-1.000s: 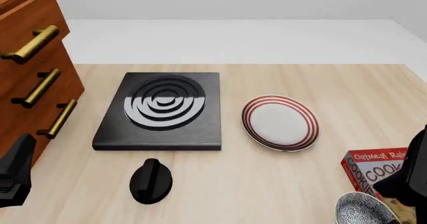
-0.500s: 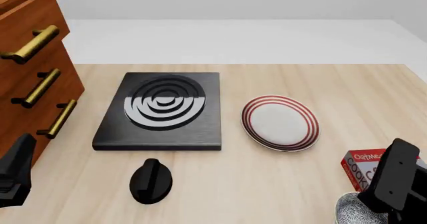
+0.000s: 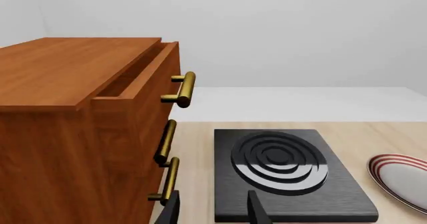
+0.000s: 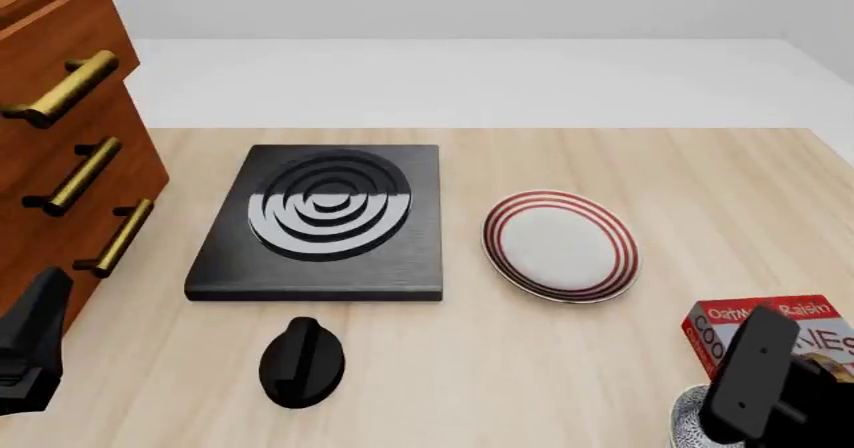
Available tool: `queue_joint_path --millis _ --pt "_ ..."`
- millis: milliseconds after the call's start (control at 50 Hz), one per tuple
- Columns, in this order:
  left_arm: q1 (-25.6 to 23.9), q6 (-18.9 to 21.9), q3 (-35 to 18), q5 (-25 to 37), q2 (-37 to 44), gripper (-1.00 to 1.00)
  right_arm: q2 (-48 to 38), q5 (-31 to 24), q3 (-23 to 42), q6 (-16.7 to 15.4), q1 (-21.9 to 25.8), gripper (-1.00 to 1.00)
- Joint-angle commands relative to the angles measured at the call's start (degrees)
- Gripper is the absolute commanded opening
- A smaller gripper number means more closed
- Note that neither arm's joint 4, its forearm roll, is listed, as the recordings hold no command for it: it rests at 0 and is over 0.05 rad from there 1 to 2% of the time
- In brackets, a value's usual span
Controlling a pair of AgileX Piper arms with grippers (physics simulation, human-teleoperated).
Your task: Pick the akita bowl on the ramekin and place it on the plate.
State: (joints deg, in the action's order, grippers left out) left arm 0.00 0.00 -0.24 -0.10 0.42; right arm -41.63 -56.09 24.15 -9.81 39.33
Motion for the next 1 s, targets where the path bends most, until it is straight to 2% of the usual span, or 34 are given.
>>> queue_joint_path --millis 20,120,140,160,180,240,260,300,380,540,640,680,700,880,920,1000 --pt "0.0 0.0 0.0 0.0 0.0 1.0 -0.8 2.3 -2.3 0.4 -0.1 1.0" --pt "0.0 0.0 0.0 0.0 0.0 1.0 -0.6 2.7 -3.0 -0.4 -1.2 1.0" --pt "0.0 0.0 0.0 0.0 0.0 1.0 -0.4 2.9 -3.6 -2.5 -2.9 1.0" --pt "0.0 0.0 0.0 0.0 0.0 1.0 0.5 2.5 -4.9 -7.5 -6.4 1.0" --pt "0.0 0.0 0.0 0.0 0.0 1.0 0.1 2.7 -4.2 -5.3 -5.1 1.0" --pt "0.0 0.0 0.0 0.0 0.0 1.0 0.0 2.9 -3.8 -5.5 -5.7 1.0" --pt "0.0 0.0 0.0 0.0 0.0 1.0 0.2 2.9 -4.8 -7.6 -6.8 1.0" --pt "0.0 0.0 0.0 0.0 0.0 1.0 0.3 2.7 -4.3 -8.6 -8.1 1.0" --pt "0.0 0.0 0.0 0.0 0.0 1.0 -0.8 3.9 -4.5 -7.7 -7.1 1.0" --pt "0.0 0.0 0.0 0.0 0.0 1.0 -5.7 10.4 -6.8 -5.9 -5.0 1.0" --pt "0.0 0.0 0.0 0.0 0.0 1.0 -7.4 12.5 -7.9 -5.0 -4.2 1.0" --pt "0.0 0.0 0.0 0.0 0.0 1.0 -7.5 12.7 -8.0 -5.0 -4.3 1.0" --pt "0.0 0.0 0.0 0.0 0.0 1.0 -7.4 12.8 -8.8 -6.2 -5.1 1.0" --pt "0.0 0.0 0.0 0.0 0.0 1.0 -7.2 13.1 -9.7 -5.0 -4.8 1.0" --pt "0.0 0.0 0.0 0.0 0.0 1.0 -6.5 12.7 -9.9 -6.6 -5.9 1.0" --pt "0.0 0.0 0.0 0.0 0.0 1.0 -6.3 12.5 -10.1 -6.2 -5.7 1.0"
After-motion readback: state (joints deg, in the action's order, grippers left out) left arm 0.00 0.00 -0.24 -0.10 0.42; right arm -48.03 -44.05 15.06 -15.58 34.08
